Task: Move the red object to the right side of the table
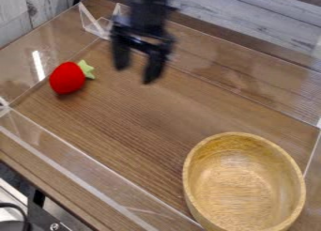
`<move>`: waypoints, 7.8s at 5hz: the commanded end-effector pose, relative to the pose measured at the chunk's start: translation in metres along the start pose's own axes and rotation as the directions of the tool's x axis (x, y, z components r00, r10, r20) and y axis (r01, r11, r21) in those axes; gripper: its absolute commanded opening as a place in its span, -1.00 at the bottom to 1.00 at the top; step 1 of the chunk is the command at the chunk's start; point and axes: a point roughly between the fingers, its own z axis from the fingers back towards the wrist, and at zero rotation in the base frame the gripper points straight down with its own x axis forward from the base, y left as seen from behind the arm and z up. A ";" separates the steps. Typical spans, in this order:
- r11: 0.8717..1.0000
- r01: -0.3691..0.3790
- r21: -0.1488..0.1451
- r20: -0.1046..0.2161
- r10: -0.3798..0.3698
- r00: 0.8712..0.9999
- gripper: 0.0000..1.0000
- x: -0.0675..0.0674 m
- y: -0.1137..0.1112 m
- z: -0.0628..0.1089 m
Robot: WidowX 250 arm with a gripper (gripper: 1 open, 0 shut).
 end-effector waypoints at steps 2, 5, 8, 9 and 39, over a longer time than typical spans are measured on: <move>0.997 0.062 0.042 0.125 -0.067 0.990 1.00 -0.021 0.087 0.000; 0.999 -0.050 -0.001 0.126 0.050 0.991 1.00 0.004 0.104 -0.036; 0.999 0.003 -0.042 0.097 0.001 0.995 1.00 0.043 0.131 -0.047; 0.998 0.029 -0.056 0.087 -0.024 0.996 1.00 0.050 0.134 -0.044; 0.953 0.234 -0.195 -0.075 -0.252 0.965 -1.00 0.040 -0.096 0.010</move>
